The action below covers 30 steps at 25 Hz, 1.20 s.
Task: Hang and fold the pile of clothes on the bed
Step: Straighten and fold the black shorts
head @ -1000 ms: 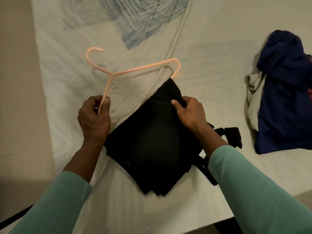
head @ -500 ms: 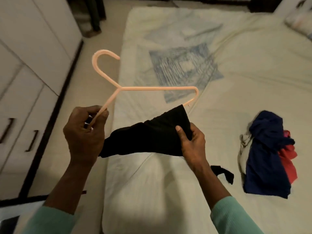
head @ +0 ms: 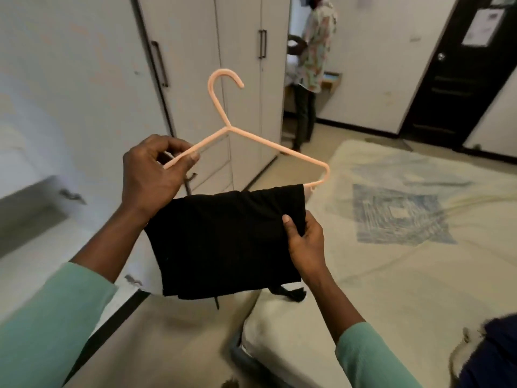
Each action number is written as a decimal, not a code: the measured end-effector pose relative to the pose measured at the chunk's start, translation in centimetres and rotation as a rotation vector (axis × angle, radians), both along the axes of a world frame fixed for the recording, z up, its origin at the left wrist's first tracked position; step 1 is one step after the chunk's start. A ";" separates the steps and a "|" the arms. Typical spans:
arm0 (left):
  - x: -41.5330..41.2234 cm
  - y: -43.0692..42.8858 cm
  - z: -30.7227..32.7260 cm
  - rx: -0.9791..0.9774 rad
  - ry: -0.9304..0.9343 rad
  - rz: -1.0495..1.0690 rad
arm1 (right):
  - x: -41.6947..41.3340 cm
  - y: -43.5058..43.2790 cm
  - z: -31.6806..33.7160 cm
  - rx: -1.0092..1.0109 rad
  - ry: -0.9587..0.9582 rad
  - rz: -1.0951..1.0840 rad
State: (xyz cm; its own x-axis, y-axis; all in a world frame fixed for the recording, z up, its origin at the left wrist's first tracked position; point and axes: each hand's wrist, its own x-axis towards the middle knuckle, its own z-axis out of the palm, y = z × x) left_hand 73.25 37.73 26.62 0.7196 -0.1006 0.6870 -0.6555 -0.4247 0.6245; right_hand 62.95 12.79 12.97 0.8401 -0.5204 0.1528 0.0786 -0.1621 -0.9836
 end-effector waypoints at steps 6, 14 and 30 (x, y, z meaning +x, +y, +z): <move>-2.0 17.8 7.0 0.005 -0.065 0.260 | 3.6 14.9 5.6 0.062 -0.137 0.271; 1.5 41.3 14.9 -0.049 -0.189 0.489 | 14.2 36.3 14.7 -0.014 -0.202 0.391; 16.0 65.9 34.6 0.173 -0.450 0.752 | 38.4 63.7 42.0 -0.845 -0.780 -0.003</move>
